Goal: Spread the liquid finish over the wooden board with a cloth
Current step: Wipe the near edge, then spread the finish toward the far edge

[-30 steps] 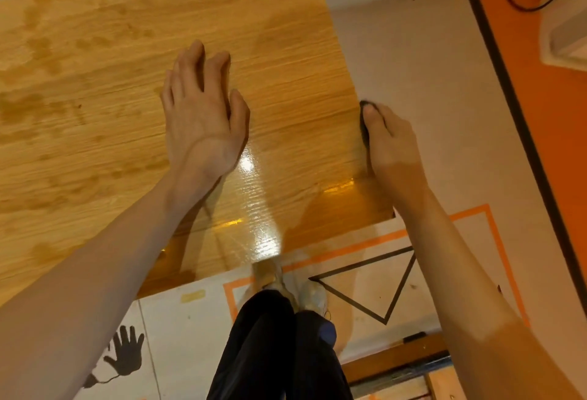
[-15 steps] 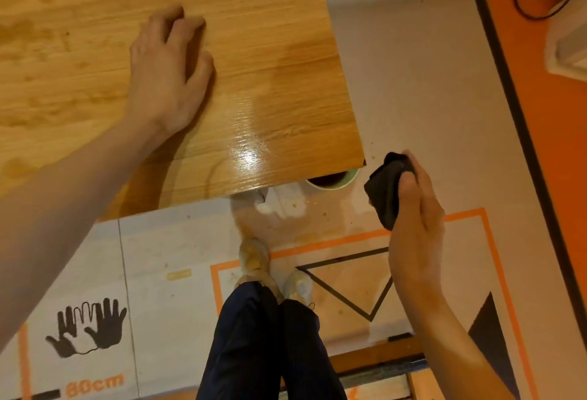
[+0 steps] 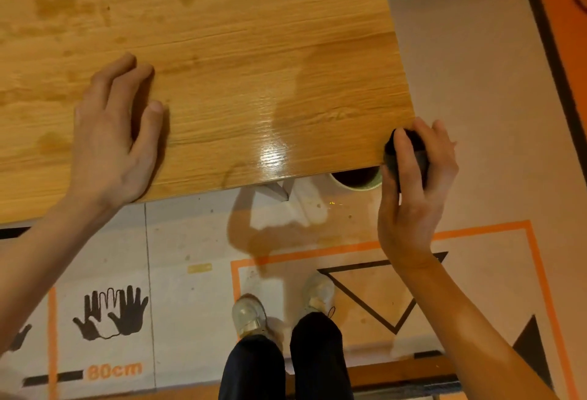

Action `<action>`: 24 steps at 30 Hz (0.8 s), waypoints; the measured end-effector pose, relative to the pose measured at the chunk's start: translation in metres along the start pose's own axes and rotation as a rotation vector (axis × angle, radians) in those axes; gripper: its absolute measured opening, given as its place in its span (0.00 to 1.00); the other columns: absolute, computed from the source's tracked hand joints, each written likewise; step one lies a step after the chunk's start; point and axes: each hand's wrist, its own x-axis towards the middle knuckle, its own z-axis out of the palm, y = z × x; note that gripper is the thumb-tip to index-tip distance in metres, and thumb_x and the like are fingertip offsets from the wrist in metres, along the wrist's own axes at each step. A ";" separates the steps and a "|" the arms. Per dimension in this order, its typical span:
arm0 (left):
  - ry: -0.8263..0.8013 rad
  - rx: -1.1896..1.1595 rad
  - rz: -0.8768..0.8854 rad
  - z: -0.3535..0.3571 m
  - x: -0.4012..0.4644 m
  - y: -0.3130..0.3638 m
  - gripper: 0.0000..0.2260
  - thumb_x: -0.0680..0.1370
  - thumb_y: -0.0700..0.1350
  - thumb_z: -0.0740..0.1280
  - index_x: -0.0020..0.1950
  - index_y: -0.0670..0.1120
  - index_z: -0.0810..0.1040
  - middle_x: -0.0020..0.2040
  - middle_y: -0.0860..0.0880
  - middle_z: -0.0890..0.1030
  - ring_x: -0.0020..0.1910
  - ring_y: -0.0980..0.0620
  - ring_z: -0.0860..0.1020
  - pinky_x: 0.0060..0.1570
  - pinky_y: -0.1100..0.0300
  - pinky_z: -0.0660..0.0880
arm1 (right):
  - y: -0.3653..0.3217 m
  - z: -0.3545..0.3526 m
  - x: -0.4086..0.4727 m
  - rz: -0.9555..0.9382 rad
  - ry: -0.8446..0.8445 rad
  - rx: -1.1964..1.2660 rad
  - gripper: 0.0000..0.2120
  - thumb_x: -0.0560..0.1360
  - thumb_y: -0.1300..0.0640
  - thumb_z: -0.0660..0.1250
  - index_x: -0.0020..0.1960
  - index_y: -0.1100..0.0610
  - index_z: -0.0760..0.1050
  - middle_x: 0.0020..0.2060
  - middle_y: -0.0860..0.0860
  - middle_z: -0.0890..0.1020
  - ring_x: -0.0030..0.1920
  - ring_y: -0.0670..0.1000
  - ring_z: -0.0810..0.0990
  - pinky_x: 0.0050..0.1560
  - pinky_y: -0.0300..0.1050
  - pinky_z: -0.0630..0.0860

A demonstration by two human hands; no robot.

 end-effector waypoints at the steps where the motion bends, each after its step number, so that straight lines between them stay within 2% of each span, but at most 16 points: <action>1: -0.001 0.009 0.011 0.000 0.001 -0.001 0.22 0.86 0.52 0.55 0.76 0.42 0.68 0.77 0.41 0.66 0.76 0.43 0.64 0.75 0.47 0.60 | -0.007 0.007 0.000 0.009 0.034 -0.007 0.17 0.81 0.67 0.61 0.68 0.59 0.66 0.66 0.59 0.65 0.69 0.67 0.64 0.69 0.70 0.60; 5: -0.018 0.024 0.022 0.001 0.006 -0.006 0.22 0.87 0.53 0.55 0.77 0.42 0.67 0.77 0.40 0.66 0.77 0.44 0.64 0.76 0.47 0.60 | -0.038 0.036 -0.002 0.138 0.184 0.050 0.17 0.80 0.69 0.56 0.68 0.61 0.67 0.66 0.61 0.64 0.71 0.65 0.59 0.69 0.68 0.60; 10: -0.014 0.057 0.052 0.004 0.004 -0.009 0.23 0.86 0.53 0.56 0.77 0.41 0.67 0.77 0.39 0.66 0.77 0.43 0.64 0.75 0.48 0.59 | -0.053 0.050 -0.002 0.239 0.328 0.099 0.16 0.81 0.66 0.54 0.66 0.68 0.70 0.66 0.64 0.66 0.70 0.69 0.61 0.69 0.67 0.61; 13: -0.012 0.051 0.041 0.004 0.005 -0.009 0.24 0.85 0.54 0.56 0.77 0.42 0.67 0.77 0.39 0.66 0.77 0.42 0.64 0.75 0.47 0.59 | -0.078 0.064 -0.014 0.187 0.248 0.148 0.16 0.81 0.67 0.56 0.67 0.62 0.68 0.67 0.58 0.64 0.72 0.65 0.59 0.70 0.66 0.61; 16: -0.012 0.045 0.041 0.002 0.005 -0.009 0.24 0.85 0.54 0.56 0.77 0.42 0.67 0.77 0.39 0.66 0.77 0.42 0.64 0.75 0.46 0.60 | -0.107 0.081 -0.033 -0.007 0.077 0.107 0.18 0.79 0.67 0.63 0.67 0.56 0.66 0.67 0.56 0.65 0.71 0.62 0.62 0.74 0.62 0.59; 19: -0.013 0.045 0.043 0.002 0.004 -0.008 0.24 0.85 0.54 0.56 0.77 0.42 0.67 0.77 0.40 0.65 0.77 0.41 0.64 0.74 0.47 0.59 | -0.089 0.077 -0.030 -0.095 0.001 0.040 0.19 0.80 0.63 0.64 0.68 0.54 0.64 0.68 0.55 0.63 0.72 0.61 0.61 0.75 0.60 0.54; 22: -0.009 0.047 0.042 0.003 0.004 -0.008 0.24 0.85 0.54 0.57 0.78 0.43 0.67 0.77 0.40 0.65 0.77 0.42 0.64 0.74 0.49 0.59 | -0.053 0.060 -0.019 -0.011 0.120 0.030 0.15 0.82 0.62 0.58 0.69 0.59 0.63 0.69 0.59 0.64 0.74 0.60 0.58 0.74 0.66 0.53; 24: -0.009 0.054 0.048 0.004 0.003 -0.008 0.25 0.85 0.55 0.56 0.78 0.43 0.67 0.78 0.40 0.65 0.77 0.41 0.64 0.73 0.48 0.59 | -0.048 0.054 -0.014 0.110 0.234 0.071 0.18 0.81 0.67 0.57 0.70 0.63 0.62 0.70 0.65 0.64 0.75 0.60 0.54 0.76 0.62 0.49</action>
